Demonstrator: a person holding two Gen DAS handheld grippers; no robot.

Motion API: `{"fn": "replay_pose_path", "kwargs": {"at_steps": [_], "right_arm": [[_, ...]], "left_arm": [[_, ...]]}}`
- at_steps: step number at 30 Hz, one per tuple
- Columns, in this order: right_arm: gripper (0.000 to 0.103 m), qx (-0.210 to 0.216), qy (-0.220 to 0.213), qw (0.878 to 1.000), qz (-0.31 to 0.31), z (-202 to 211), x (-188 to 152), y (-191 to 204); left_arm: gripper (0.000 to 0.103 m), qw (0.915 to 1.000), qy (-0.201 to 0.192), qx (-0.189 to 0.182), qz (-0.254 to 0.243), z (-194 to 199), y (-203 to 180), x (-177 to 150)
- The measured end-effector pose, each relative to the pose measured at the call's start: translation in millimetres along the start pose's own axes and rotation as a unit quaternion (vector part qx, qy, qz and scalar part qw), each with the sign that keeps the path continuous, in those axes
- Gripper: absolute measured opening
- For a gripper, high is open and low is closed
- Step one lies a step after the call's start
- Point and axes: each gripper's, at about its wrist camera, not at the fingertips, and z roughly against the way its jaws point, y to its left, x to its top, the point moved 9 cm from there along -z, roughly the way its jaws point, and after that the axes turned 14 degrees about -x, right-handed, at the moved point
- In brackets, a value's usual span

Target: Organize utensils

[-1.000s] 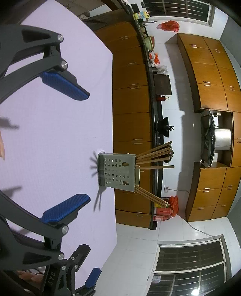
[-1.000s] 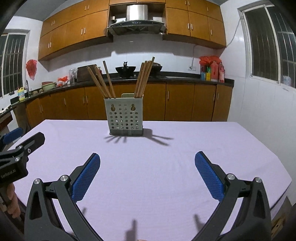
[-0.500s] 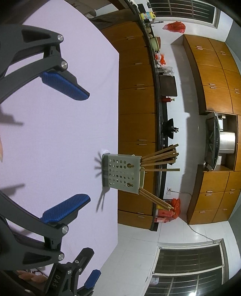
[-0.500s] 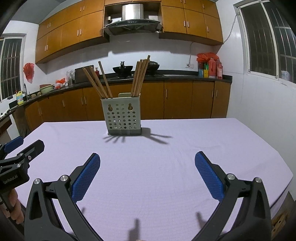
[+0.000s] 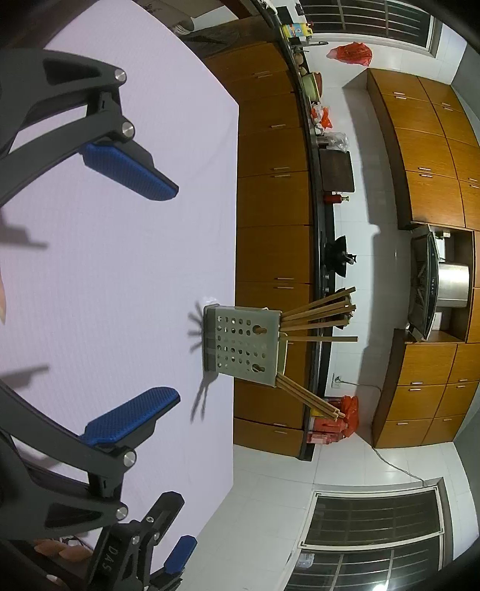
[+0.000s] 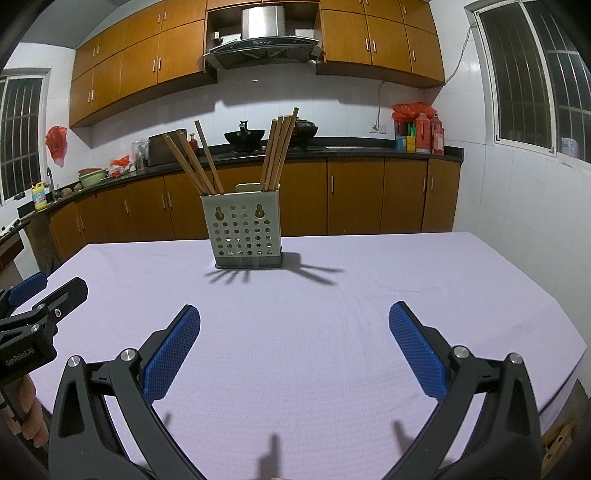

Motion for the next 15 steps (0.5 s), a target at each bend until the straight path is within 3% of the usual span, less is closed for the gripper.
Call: {"fn": "replay_pose_path", "kwargs": {"at_steps": [15], "right_arm": [[0.101,0.002,0.004,1.0,-0.004,-2.5,-4.1,-0.3]], "left_arm": [[0.099,1.0,0.0,0.001,0.0,-0.7,-1.6,-0.4]]}}
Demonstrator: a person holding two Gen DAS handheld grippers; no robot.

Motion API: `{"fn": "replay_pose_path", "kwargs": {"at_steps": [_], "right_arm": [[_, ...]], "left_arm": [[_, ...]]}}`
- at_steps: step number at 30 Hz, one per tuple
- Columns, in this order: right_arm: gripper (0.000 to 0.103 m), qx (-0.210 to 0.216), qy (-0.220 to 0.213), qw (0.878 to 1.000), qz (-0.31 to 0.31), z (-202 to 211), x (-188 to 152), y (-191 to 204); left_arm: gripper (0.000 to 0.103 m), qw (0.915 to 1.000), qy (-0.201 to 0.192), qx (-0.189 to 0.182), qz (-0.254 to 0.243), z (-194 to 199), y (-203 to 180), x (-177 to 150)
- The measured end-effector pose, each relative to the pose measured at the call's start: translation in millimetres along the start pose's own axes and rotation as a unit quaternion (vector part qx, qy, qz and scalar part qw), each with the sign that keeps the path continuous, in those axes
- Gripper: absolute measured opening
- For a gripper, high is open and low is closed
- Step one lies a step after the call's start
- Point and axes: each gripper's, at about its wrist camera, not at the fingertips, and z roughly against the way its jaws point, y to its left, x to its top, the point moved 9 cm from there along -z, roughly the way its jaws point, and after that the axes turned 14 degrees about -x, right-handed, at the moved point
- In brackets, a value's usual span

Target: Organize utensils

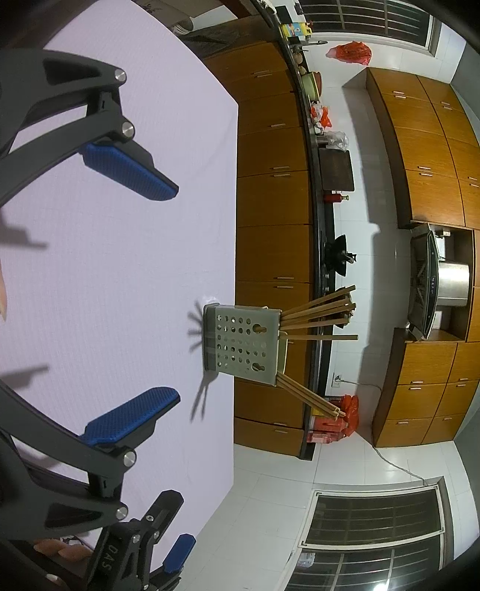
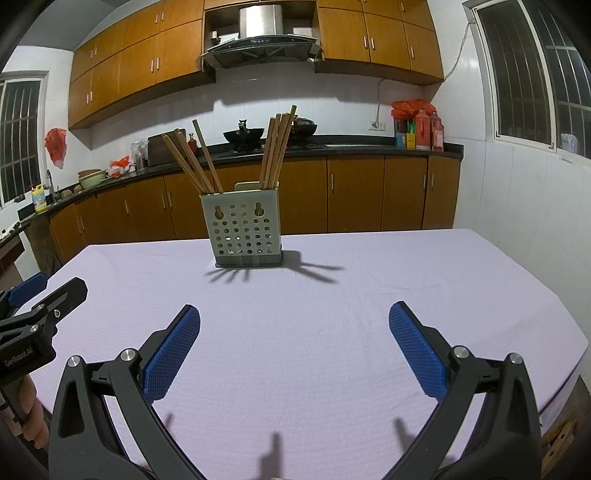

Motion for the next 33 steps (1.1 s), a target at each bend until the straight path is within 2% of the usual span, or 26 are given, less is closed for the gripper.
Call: {"fn": "replay_pose_path", "kwargs": {"at_steps": [33], "right_arm": [[0.101,0.003,0.007,1.0,-0.005,-0.8,-3.2,1.4]], "left_arm": [[0.099,1.0,0.001,-0.001,0.0,0.0,-0.5,-0.1]]}}
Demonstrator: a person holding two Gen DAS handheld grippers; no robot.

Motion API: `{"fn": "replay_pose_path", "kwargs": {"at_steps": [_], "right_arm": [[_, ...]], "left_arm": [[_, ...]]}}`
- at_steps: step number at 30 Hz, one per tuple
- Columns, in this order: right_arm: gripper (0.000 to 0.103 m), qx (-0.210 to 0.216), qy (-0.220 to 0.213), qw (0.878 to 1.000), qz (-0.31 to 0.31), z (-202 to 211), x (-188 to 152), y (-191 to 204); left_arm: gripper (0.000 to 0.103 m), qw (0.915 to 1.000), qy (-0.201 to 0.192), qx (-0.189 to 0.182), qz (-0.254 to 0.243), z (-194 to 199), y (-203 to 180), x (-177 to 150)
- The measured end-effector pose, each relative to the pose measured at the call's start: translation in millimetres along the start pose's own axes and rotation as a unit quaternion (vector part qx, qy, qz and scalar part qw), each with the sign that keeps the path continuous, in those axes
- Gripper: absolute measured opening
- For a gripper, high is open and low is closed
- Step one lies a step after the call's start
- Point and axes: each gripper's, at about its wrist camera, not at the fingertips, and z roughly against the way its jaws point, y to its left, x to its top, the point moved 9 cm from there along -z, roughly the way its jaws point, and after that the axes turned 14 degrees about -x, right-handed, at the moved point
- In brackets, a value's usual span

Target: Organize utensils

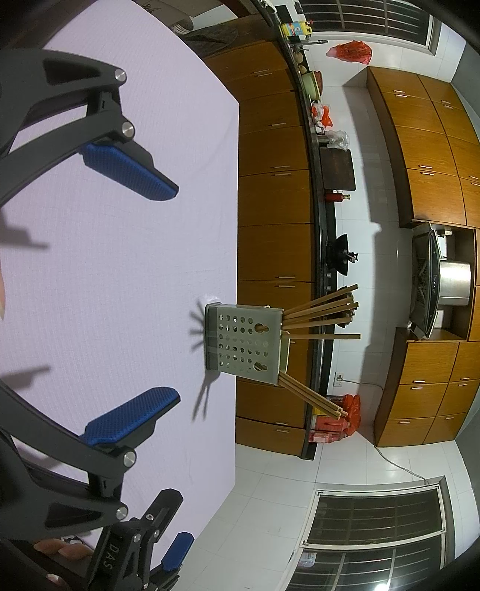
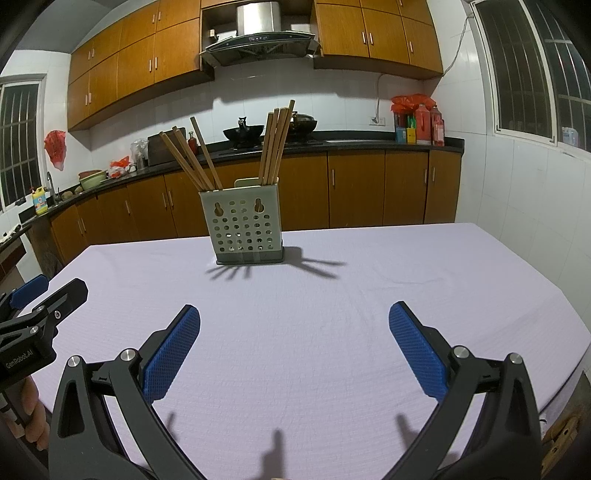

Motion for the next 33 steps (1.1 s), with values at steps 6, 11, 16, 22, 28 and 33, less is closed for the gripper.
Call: {"fn": "replay_pose_path", "kwargs": {"at_steps": [6,11,16,22,28,33], "right_arm": [[0.101,0.0,0.0,1.0,0.0,-0.2,0.6,-0.2],[0.101,0.0,0.0,1.0,0.0,0.0,0.8,-0.1],[0.101,0.0,0.0,1.0,0.0,-0.7,1.0,-0.2],[0.101,0.0,0.001,1.0,-0.001,0.1,0.7,0.6],[0.101,0.0,0.001,1.0,-0.001,-0.2,1.5,0.2],[0.101,0.0,0.001,1.0,-0.001,0.2,0.6,0.5]], "left_arm": [[0.099,1.0,0.001,-0.002,-0.002,-0.2,0.0,-2.7],[0.099,1.0,0.003,-0.003,-0.002,-0.6,-0.1,-3.5],[0.099,1.0,0.005,-0.004,-0.002,-2.4,0.4,-5.5],[0.099,1.0,0.004,-0.003,-0.001,-2.0,4.5,-5.7],[0.099,1.0,0.005,0.0,0.001,-1.3,10.0,-5.5],[0.099,1.0,0.007,-0.001,0.003,-1.4,12.8,-5.1]]}}
